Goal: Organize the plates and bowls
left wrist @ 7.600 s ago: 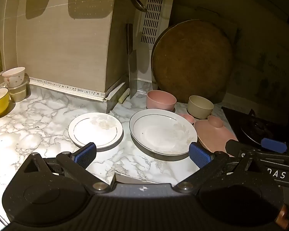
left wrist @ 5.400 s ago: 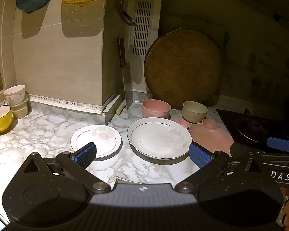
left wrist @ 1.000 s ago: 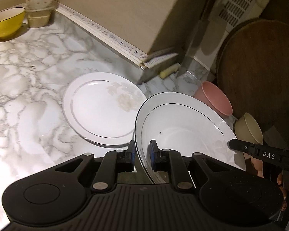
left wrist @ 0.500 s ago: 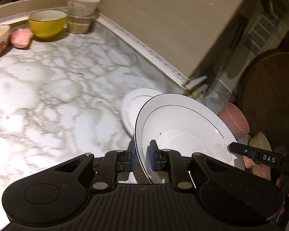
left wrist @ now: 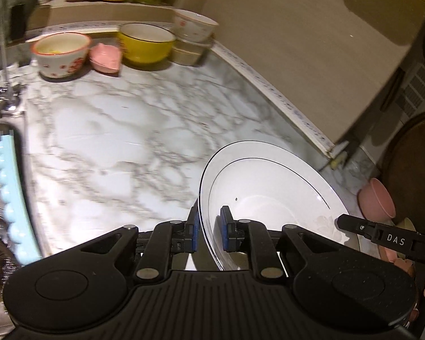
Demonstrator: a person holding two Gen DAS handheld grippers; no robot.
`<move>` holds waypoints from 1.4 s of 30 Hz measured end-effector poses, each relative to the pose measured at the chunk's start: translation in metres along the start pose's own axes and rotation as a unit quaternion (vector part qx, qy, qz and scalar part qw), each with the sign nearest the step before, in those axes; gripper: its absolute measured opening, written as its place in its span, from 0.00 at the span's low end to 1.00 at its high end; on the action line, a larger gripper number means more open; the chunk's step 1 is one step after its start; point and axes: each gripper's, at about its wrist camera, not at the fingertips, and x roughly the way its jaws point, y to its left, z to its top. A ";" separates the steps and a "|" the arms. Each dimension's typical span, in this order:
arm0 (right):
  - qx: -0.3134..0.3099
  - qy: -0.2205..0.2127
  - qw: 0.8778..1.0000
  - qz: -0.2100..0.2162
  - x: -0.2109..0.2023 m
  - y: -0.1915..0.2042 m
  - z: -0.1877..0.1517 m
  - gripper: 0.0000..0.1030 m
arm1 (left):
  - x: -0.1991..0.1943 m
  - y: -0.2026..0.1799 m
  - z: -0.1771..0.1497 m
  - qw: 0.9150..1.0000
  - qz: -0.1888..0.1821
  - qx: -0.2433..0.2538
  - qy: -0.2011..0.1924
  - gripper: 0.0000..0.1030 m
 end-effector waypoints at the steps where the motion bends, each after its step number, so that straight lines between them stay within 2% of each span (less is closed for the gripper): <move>1: -0.002 0.001 1.000 0.003 0.002 0.005 0.000 0.07 | -0.002 0.005 0.000 1.000 0.004 -0.001 -0.001 0.14; 8: -0.026 0.010 0.999 0.020 0.019 0.044 -0.003 0.07 | -0.013 0.043 0.001 0.999 0.031 -0.018 -0.006 0.14; 17: -0.037 0.029 0.999 0.027 0.039 0.071 -0.014 0.07 | -0.012 0.070 -0.006 0.998 0.049 -0.025 0.005 0.14; 33: -0.021 0.039 0.999 0.004 0.051 0.058 -0.019 0.07 | 0.011 0.061 -0.008 0.999 0.040 -0.008 0.025 0.14; 42: -0.023 0.033 0.999 0.002 0.050 0.054 -0.018 0.07 | 0.020 0.059 -0.012 0.998 0.048 -0.010 0.040 0.14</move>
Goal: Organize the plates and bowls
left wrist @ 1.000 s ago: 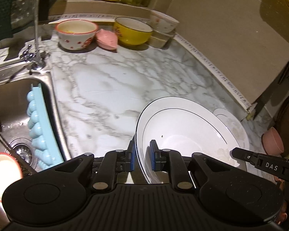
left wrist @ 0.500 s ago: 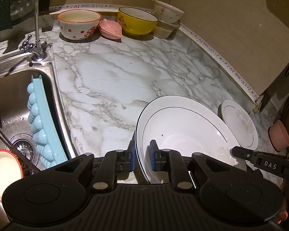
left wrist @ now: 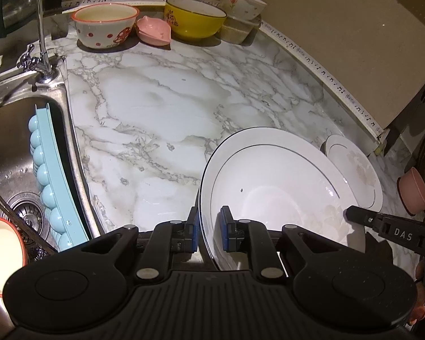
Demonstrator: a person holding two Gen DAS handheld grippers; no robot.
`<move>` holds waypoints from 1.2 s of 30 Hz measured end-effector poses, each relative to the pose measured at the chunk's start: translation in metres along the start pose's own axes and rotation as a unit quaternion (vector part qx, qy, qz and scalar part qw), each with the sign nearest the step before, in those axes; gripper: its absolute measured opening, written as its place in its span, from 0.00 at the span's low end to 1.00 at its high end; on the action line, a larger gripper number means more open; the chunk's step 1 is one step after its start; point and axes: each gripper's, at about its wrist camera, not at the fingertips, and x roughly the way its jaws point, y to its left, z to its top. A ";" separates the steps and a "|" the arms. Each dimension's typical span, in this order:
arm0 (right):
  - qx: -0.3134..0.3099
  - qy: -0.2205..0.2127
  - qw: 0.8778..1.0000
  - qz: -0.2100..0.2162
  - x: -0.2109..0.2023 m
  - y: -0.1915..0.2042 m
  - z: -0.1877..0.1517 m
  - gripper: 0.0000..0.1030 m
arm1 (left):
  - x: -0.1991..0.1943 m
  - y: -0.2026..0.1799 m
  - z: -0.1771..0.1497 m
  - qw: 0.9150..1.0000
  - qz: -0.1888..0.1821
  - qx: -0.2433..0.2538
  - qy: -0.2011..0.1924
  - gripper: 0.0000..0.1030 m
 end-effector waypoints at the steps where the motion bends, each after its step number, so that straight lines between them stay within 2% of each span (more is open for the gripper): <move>1: -0.001 -0.001 1.000 0.000 0.000 0.000 0.000 0.07 | 0.000 0.000 0.000 1.000 0.001 0.000 0.000 0.14; 11: 0.004 0.001 1.000 0.001 -0.001 0.000 0.000 0.08 | 0.000 -0.002 0.000 1.000 0.006 0.000 -0.001 0.14; 15: 0.006 -0.011 1.000 0.001 -0.007 0.001 0.001 0.16 | -0.009 -0.004 0.001 1.000 0.013 0.009 -0.019 0.14; 20: -0.005 -0.019 1.000 -0.002 -0.019 0.006 -0.001 0.19 | -0.023 -0.004 0.002 0.999 0.017 0.012 -0.038 0.14; 24: -0.010 -0.028 1.000 -0.002 -0.030 0.011 -0.004 0.23 | -0.033 -0.014 0.000 0.998 0.018 0.034 -0.052 0.16; 27: -0.011 -0.036 0.999 -0.004 -0.039 0.013 -0.005 0.29 | -0.039 -0.021 -0.003 0.997 0.009 0.046 -0.057 0.26; 29: -0.011 -0.042 0.999 -0.005 -0.046 0.014 -0.007 0.32 | -0.043 -0.028 -0.004 0.997 0.003 0.055 -0.062 0.42; 31: -0.011 -0.050 0.999 -0.008 -0.053 0.014 -0.008 0.35 | -0.049 -0.035 -0.005 0.995 -0.002 0.068 -0.070 0.53; 36: -0.007 -0.076 0.997 -0.020 -0.075 0.014 -0.011 0.45 | -0.061 -0.056 -0.006 0.990 -0.022 0.110 -0.086 0.55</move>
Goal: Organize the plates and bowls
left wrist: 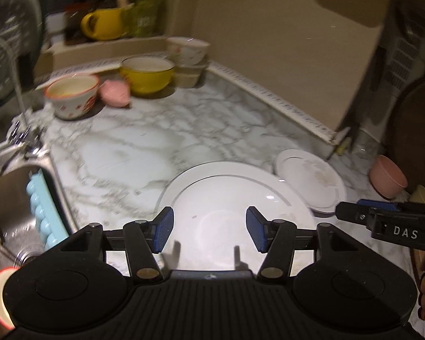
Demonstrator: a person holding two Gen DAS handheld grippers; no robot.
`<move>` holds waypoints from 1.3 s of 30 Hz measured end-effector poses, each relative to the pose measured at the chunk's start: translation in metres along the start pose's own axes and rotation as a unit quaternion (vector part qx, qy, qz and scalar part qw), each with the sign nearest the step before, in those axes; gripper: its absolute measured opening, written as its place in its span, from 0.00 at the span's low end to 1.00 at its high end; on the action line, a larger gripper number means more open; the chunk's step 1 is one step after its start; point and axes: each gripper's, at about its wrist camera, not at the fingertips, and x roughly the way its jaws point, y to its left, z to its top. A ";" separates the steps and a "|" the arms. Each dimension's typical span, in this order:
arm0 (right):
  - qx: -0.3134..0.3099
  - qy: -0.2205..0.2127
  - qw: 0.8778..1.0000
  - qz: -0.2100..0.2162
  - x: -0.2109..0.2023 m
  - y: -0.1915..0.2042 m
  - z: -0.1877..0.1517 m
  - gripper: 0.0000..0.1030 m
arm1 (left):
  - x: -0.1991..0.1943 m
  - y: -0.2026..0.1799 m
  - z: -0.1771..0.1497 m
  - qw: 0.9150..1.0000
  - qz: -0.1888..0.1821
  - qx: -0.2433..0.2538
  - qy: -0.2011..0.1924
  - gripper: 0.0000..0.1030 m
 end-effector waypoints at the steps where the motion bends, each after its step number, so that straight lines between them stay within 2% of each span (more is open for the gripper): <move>1: 0.002 -0.006 1.000 -0.002 -0.005 -0.001 0.000 0.46 | -0.002 -0.005 0.001 1.000 -0.005 0.010 -0.004 0.57; 5: 0.009 -0.023 1.000 -0.013 -0.020 -0.007 0.001 0.52 | -0.008 -0.024 0.004 0.999 -0.021 0.041 -0.020 0.68; 8: 0.013 -0.033 0.999 -0.022 -0.029 -0.010 -0.001 0.62 | -0.009 -0.035 0.006 0.998 -0.042 0.047 -0.020 0.74; 11: 0.016 -0.044 0.998 -0.033 -0.039 -0.015 -0.003 0.67 | -0.009 -0.045 0.008 0.997 -0.060 0.053 -0.019 0.76; 15: 0.025 -0.052 0.997 -0.045 -0.048 -0.024 -0.004 0.76 | -0.008 -0.059 0.012 0.996 -0.063 0.065 -0.019 0.79; 21: 0.032 -0.058 0.996 -0.059 -0.054 -0.032 -0.006 0.80 | -0.004 -0.067 0.017 0.995 -0.076 0.059 -0.015 0.83; 23: 0.034 -0.058 0.996 -0.061 -0.054 -0.035 -0.006 0.80 | -0.002 -0.071 0.019 0.995 -0.078 0.061 -0.019 1.00; 30: 0.038 -0.057 0.995 -0.068 -0.052 -0.046 -0.005 0.81 | 0.007 -0.087 0.028 0.993 -0.084 0.079 -0.033 1.00; 34: 0.045 -0.053 0.995 -0.074 -0.046 -0.055 -0.002 0.81 | 0.024 -0.092 0.040 0.993 -0.093 0.070 -0.023 1.00; 39: 0.046 -0.047 0.995 -0.079 -0.035 -0.066 0.003 0.81 | 0.050 -0.099 0.055 0.994 -0.086 0.066 -0.012 1.00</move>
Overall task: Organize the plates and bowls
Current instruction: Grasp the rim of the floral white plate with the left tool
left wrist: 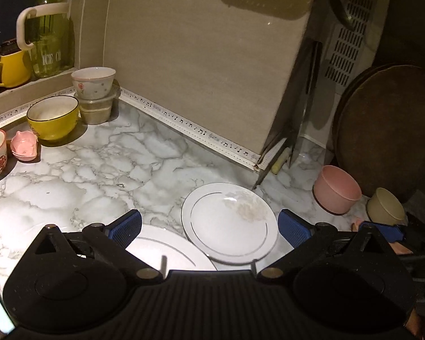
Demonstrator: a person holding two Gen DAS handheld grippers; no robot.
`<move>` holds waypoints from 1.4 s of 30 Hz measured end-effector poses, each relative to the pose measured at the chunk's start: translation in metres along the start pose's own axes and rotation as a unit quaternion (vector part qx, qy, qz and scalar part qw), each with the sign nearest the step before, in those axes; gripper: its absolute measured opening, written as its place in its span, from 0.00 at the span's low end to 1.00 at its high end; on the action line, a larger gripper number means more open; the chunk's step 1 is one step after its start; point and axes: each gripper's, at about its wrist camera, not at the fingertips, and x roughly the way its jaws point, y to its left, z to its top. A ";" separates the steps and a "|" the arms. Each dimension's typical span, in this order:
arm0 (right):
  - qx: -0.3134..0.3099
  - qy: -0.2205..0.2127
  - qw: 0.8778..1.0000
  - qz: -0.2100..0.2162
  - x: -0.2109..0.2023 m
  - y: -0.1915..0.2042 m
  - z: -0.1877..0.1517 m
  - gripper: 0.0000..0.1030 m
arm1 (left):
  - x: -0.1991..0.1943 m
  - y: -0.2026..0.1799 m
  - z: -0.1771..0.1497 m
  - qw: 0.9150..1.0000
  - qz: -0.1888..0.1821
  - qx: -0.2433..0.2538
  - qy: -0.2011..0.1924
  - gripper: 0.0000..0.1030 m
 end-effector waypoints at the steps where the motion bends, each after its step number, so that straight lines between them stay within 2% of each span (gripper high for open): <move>1: 0.001 0.001 1.000 -0.001 0.003 -0.002 0.001 0.81 | 0.005 -0.001 0.002 1.000 -0.002 0.004 0.003 1.00; 3: 0.002 0.004 1.000 -0.004 0.010 -0.005 0.003 0.81 | 0.016 -0.005 0.006 1.000 0.001 0.023 0.001 1.00; 6: 0.003 0.010 1.000 -0.008 0.021 -0.010 0.007 0.81 | 0.035 -0.008 0.012 0.999 0.025 0.042 0.005 1.00; 15: 0.002 0.035 0.999 -0.018 0.057 -0.024 0.013 0.81 | 0.078 -0.010 0.025 0.996 0.060 0.062 0.018 1.00; 23: 0.010 0.062 0.998 -0.021 0.091 -0.036 0.015 0.79 | 0.115 -0.002 0.032 0.994 0.074 0.059 0.051 1.00; 31: 0.036 0.091 0.995 -0.011 0.119 -0.044 0.014 0.70 | 0.141 0.012 0.037 0.993 0.062 0.038 0.091 0.99; 34: 0.045 0.101 0.994 -0.008 0.126 -0.046 0.013 0.70 | 0.148 0.016 0.035 0.993 0.058 0.027 0.103 0.94; 37: 0.049 0.108 0.993 -0.001 0.133 -0.046 0.012 0.64 | 0.153 0.018 0.031 0.992 0.053 0.025 0.114 0.88; 40: 0.052 0.115 0.992 0.005 0.139 -0.046 0.011 0.57 | 0.157 0.021 0.030 0.991 0.035 0.013 0.127 0.71; 42: 0.060 0.117 0.991 0.009 0.141 -0.047 0.011 0.52 | 0.161 0.025 0.029 0.990 0.028 -0.004 0.140 0.65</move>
